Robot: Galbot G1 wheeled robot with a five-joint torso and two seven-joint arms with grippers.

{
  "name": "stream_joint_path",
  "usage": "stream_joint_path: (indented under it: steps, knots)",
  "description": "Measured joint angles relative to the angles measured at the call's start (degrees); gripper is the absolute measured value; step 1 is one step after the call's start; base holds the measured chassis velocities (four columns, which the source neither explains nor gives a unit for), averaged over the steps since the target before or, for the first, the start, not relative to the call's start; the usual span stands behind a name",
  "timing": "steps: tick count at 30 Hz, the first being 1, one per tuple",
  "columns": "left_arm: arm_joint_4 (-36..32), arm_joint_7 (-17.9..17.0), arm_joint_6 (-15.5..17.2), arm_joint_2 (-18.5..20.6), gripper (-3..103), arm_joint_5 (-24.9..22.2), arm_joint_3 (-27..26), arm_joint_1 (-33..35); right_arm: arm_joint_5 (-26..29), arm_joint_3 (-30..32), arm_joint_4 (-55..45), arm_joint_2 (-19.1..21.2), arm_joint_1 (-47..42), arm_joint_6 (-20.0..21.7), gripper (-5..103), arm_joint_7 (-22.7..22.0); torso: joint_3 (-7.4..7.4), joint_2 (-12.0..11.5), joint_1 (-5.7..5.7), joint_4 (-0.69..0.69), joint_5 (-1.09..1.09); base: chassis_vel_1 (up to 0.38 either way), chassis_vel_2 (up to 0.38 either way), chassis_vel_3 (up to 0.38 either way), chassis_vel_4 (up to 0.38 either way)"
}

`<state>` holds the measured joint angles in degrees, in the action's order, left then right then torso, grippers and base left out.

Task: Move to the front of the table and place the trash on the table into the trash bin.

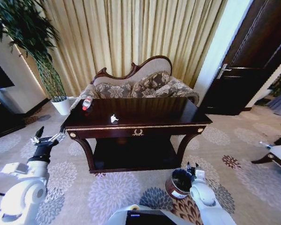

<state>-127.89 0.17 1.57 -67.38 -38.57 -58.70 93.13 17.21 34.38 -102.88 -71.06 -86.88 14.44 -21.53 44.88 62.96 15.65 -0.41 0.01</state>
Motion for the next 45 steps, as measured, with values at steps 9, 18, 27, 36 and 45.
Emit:
stream_joint_path:
  steps: [9,18,27,36,45]
  knots:
    - [0.0,0.3,-0.2,-0.1,100,0.1,0.1,0.4,7.4,-0.3,-19.1,3.7,-1.8,-5.2,87,7.9,0.00,0.0,0.00,0.01,-0.02,0.000,0.000,0.000,0.000]
    - [-0.2,0.4,-0.4,0.4,100,0.3,0.2,0.9,12.2,1.1,-35.6,4.4,-7.6,-6.2,100,12.0,0.00,0.0,0.00,0.00,-0.02,0.000,0.000,0.000,0.000]
    - [-1.1,0.5,-0.4,0.6,100,0.4,0.3,1.0,9.5,2.5,-35.8,3.6,-8.6,-6.5,100,13.9,0.00,0.0,0.00,0.01,0.00,0.000,0.000,0.000,0.000]
    - [-1.7,0.5,-0.2,0.4,100,0.7,0.2,1.3,7.5,2.8,-35.0,3.4,-8.6,-6.1,100,13.8,0.00,0.0,0.00,0.01,-0.01,0.000,0.000,0.000,0.000]
    - [-1.8,0.5,-0.1,0.1,100,1.0,0.3,1.2,7.5,2.9,-34.4,3.9,-7.8,-6.0,100,13.8,0.00,0.0,0.00,0.01,-0.01,-0.043,0.054,0.034,-0.045]
